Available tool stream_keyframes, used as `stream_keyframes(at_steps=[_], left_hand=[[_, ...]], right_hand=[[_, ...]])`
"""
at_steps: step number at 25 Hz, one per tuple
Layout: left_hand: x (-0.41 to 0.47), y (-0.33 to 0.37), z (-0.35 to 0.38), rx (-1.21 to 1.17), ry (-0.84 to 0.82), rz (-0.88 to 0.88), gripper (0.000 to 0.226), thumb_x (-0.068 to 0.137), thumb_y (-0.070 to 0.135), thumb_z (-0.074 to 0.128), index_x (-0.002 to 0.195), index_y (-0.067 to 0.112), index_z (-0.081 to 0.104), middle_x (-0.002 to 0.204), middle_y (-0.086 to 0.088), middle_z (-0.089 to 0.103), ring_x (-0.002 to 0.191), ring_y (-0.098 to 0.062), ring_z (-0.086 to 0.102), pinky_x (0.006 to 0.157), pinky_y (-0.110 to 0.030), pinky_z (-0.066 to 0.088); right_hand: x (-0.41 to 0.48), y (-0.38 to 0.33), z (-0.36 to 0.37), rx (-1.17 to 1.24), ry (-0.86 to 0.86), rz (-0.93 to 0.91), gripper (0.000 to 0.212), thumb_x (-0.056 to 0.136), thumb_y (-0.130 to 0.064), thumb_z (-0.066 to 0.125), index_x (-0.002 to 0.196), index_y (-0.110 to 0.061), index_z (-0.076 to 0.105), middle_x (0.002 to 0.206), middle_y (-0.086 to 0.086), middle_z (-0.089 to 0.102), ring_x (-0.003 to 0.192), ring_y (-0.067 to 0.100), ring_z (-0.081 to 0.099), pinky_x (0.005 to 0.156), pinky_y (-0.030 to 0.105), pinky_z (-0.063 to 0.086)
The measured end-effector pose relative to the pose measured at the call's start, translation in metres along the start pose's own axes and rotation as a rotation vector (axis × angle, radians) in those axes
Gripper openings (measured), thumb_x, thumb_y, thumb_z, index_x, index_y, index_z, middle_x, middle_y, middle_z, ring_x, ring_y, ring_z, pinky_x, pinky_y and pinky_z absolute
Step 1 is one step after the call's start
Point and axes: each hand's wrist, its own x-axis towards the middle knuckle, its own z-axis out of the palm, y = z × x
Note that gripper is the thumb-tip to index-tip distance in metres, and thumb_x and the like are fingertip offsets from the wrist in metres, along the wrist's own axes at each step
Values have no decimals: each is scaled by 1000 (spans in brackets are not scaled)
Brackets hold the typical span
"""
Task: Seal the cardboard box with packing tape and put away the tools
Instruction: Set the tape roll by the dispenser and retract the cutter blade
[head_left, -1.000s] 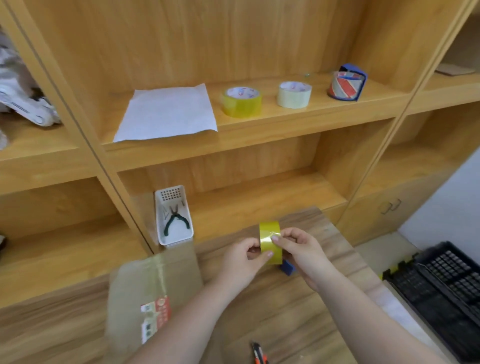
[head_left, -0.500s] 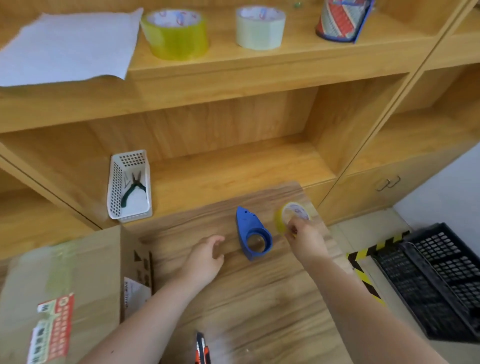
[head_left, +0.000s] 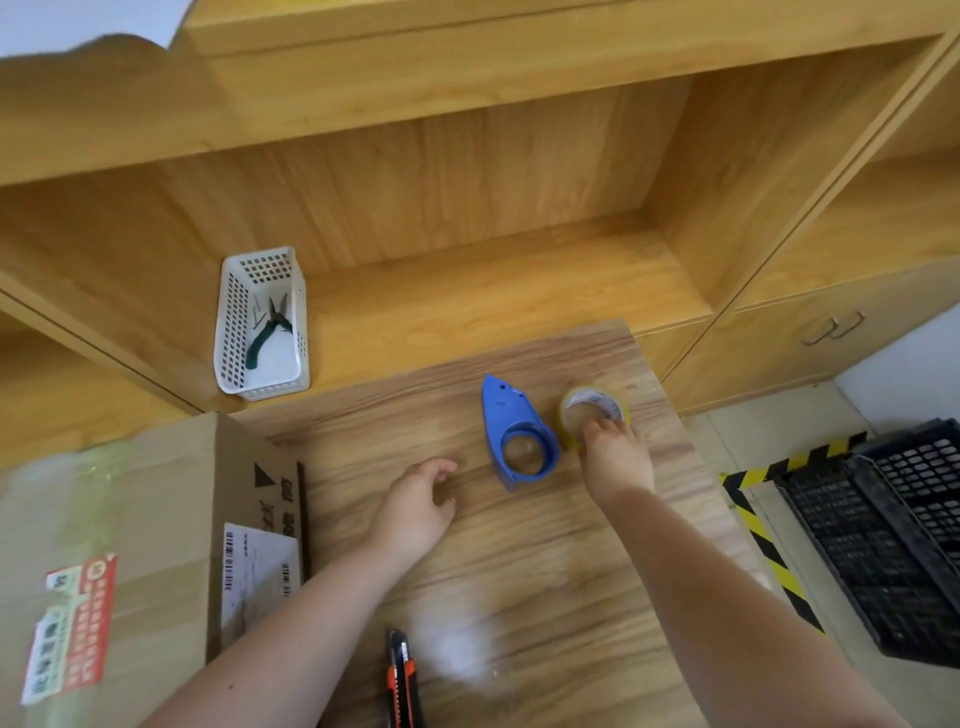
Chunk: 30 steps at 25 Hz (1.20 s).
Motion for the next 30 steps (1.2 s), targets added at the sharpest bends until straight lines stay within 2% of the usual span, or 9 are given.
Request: stream_keyframes(at_steps=[3,8,15,18,22,25,27,29,30], left_hand=[[-8,-1,-2,-6,1,-11,41,85,12,64,125,23,58,122,-2,61,111,-19,58,96,-27,45],[-36,-5,-13,-21,10,-28,43,85,14,63,127,24,57,126,-2,62,113,-17,58,96,-26,44],[-100,-14,-27,-61,-9,-26,45,88,17,59,132,26,54,136,0,56,124,-17,53,94,-23,39],[-136,-30,-11,-77,-25,-56,46,86,13,58,130,25,56,134,0,58,123,-16,55,99,-24,40],[-173,-68,18,-113,-80,-186,49,84,6,50,130,21,54,132,-9,56,120,-25,57,101,-31,46],[-188,-92,31,-115,-146,-283,38,85,14,50,122,20,52,120,-11,56,102,-28,61,81,-35,51],[-190,-97,34,-222,-156,-307,30,88,18,50,117,23,51,116,-10,58,95,-27,61,71,-32,45],[-189,-98,36,-351,-133,-314,17,89,12,48,98,26,50,103,-8,61,88,-24,59,72,-34,45],[-188,-98,37,-382,-127,-321,21,89,10,49,86,31,46,94,-4,60,85,-22,57,75,-34,45]], right_hand=[[-10,-3,2,130,36,1,32,88,-16,57,120,-12,54,122,11,58,118,33,45,98,43,39],[-62,-31,-2,351,195,-31,44,79,-9,66,122,-11,56,120,15,59,113,38,48,94,46,42],[-164,-94,32,518,-50,-133,48,75,-15,68,122,-17,56,124,8,57,113,30,52,97,35,42],[-207,-118,59,557,-176,-65,49,76,-19,67,123,-18,54,124,5,56,116,26,52,98,35,43],[-249,-146,95,563,-334,159,43,70,-43,62,106,-21,53,105,3,62,99,26,61,78,37,51],[-266,-168,110,491,-402,272,37,73,-40,55,101,-16,49,104,4,60,93,28,64,72,36,50],[-270,-179,117,449,-373,286,32,76,-30,53,102,-12,48,109,8,57,96,30,63,73,36,48],[-271,-184,123,469,-342,300,31,77,-27,54,102,-10,48,109,9,54,96,32,62,70,36,46],[-272,-184,123,514,-330,317,31,77,-29,55,100,-10,48,107,9,54,94,32,63,70,37,48]])
